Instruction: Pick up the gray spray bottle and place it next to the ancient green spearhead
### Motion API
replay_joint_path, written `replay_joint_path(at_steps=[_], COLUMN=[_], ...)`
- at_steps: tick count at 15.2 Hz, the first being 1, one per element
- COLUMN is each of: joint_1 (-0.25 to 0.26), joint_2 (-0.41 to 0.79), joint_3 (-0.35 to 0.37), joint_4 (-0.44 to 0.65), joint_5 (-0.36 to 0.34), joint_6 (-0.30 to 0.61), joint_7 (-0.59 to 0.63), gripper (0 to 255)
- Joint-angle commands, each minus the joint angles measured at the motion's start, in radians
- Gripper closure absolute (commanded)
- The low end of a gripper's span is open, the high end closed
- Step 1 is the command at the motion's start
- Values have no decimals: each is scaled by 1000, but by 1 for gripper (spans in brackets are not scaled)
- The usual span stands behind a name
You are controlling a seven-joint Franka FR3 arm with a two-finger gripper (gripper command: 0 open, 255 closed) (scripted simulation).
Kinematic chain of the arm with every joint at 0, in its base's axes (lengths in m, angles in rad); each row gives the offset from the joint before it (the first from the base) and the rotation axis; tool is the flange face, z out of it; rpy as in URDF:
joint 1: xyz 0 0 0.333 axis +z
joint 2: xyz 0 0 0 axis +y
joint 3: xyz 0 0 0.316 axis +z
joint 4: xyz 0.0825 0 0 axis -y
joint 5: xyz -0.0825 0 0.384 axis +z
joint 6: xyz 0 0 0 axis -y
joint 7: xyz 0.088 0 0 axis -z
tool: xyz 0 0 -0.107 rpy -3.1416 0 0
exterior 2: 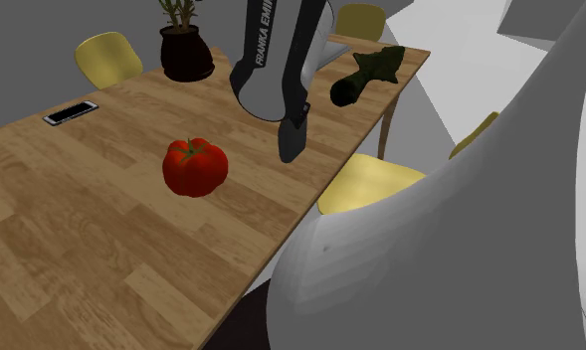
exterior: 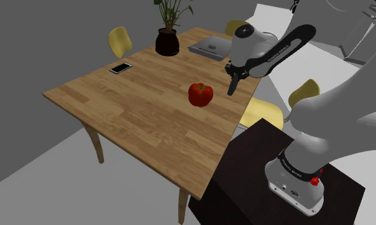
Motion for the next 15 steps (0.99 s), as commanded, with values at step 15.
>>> replay_joint_path(at_steps=[15], joint_1=[26], joint_2=[-104], joint_3=[-12], joint_4=[-11], joint_5=[201], joint_6=[-21], joint_7=[-177], gripper=[255])
